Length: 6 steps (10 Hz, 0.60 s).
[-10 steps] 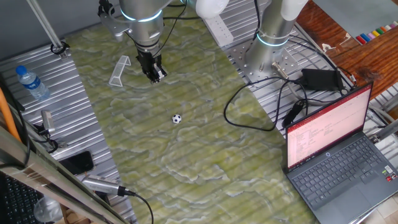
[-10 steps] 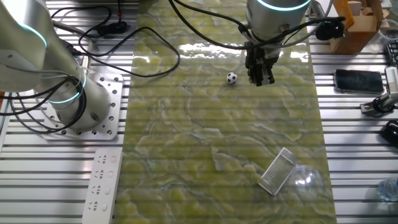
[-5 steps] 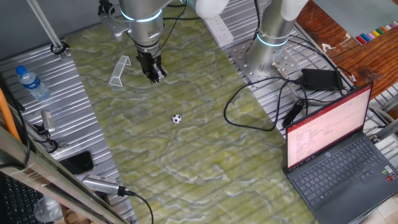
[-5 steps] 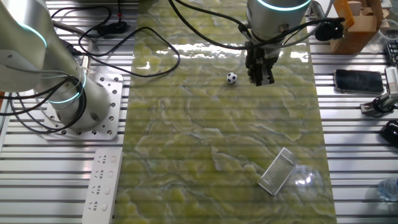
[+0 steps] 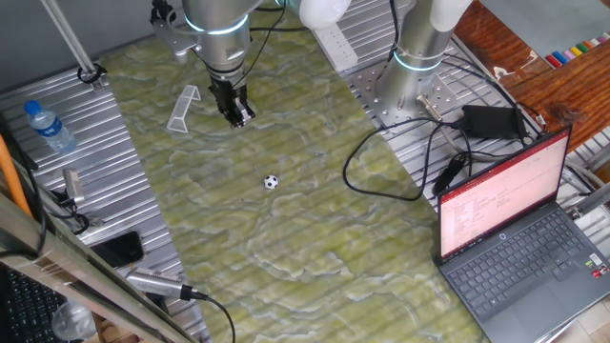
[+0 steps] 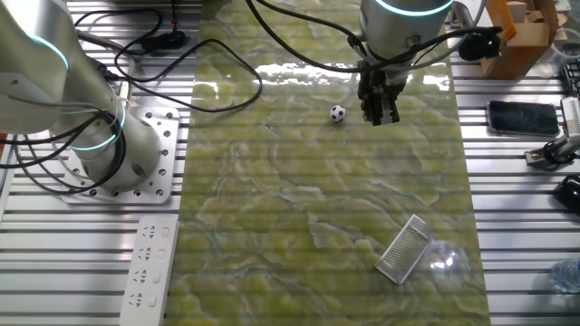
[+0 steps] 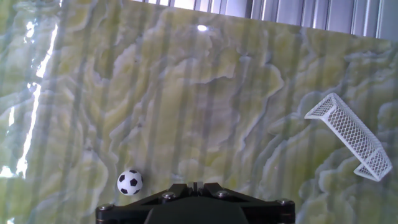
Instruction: Push the soccer ball into the goal
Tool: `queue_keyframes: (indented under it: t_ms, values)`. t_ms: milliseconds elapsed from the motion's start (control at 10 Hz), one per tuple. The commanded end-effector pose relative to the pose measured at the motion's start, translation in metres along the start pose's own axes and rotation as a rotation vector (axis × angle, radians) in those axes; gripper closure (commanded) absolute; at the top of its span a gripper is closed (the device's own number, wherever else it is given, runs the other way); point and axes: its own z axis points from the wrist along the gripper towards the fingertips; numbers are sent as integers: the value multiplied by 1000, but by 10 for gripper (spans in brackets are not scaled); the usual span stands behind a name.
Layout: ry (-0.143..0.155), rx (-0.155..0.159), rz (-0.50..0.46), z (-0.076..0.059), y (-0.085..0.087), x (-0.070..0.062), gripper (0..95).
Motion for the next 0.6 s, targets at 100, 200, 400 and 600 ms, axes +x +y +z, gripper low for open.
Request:
queue_keyframes:
  t_ms: [100,200,400,600]
  values:
    - [1,2,0,0,0,0,950]
    - [1,2,0,0,0,0,950]
    - [1,2,4,0,0,0,950]
    - [1,2,8,0,0,0,950]
